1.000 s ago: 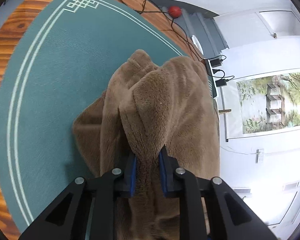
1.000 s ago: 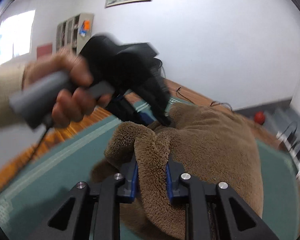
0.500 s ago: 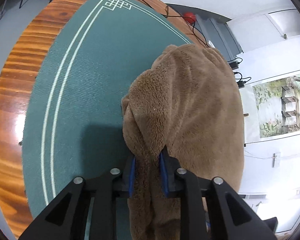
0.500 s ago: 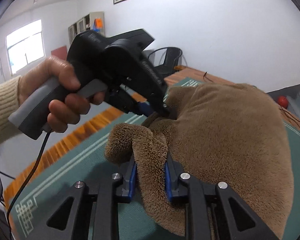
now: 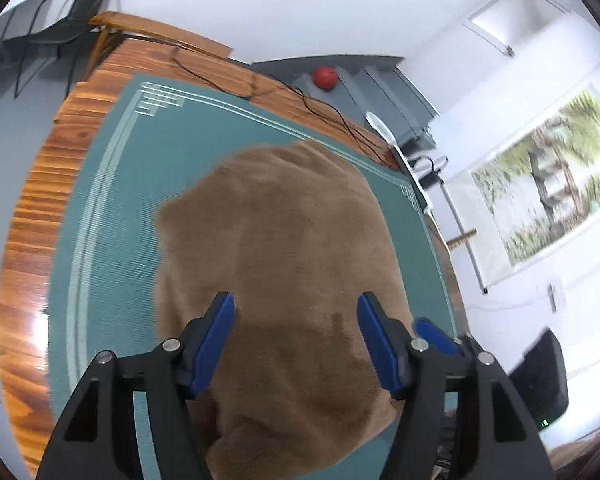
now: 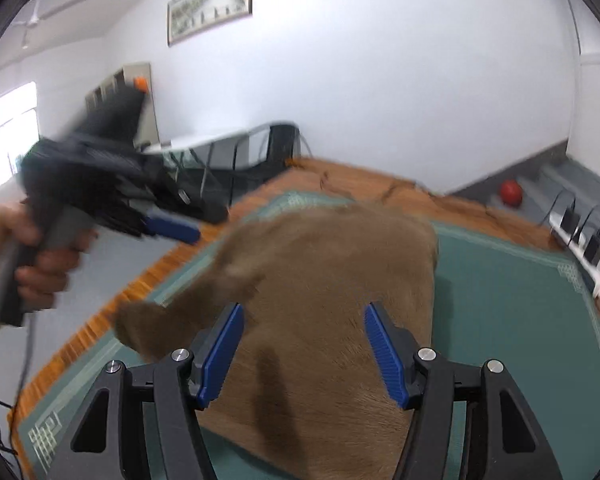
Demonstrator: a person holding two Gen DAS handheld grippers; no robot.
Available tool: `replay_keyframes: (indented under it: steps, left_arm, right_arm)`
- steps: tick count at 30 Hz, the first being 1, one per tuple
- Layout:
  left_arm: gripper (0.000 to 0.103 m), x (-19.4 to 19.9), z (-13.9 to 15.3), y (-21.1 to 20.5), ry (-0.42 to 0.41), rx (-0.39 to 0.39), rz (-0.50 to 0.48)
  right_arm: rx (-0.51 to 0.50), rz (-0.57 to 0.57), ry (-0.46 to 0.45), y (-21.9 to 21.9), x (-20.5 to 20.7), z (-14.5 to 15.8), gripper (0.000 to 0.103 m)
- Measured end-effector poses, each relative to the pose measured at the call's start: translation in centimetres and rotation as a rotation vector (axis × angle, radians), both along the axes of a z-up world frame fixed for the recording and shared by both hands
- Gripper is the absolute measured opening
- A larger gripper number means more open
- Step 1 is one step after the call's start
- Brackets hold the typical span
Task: Fold towel
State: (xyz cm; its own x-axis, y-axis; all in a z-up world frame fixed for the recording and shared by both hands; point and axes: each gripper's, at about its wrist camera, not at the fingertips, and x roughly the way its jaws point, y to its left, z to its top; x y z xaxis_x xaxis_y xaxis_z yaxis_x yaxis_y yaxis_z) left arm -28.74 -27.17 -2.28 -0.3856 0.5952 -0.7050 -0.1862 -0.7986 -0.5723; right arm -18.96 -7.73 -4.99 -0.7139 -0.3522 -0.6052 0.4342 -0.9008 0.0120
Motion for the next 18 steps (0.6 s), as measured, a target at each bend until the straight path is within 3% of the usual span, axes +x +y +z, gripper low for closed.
replay_keyframes:
  steps: [6,11,15,18]
  left_arm:
    - [0.068,-0.6,-5.1,1.9,-0.059,-0.013,0.031]
    - [0.068,-0.5,-4.9,3.1,-0.008,-0.098,0.002]
    - [0.068,-0.4,-4.0,2.5,-0.045,-0.061,0.014]
    - [0.071,-0.1,-2.3,0.6,-0.028,-0.021,0.041]
  right_arm:
    - [-0.001,-0.001,-0.097,1.0,-1.5,-4.0,0.065]
    - [-0.046,0.015,-0.117,1.7,-2.2,-5.5,0.066]
    - [-0.053,0.048,-0.154,1.9,-2.6,-4.6,0.068]
    - [-0.096,0.048,-0.158,3.4,-3.2,-2.0,0.078]
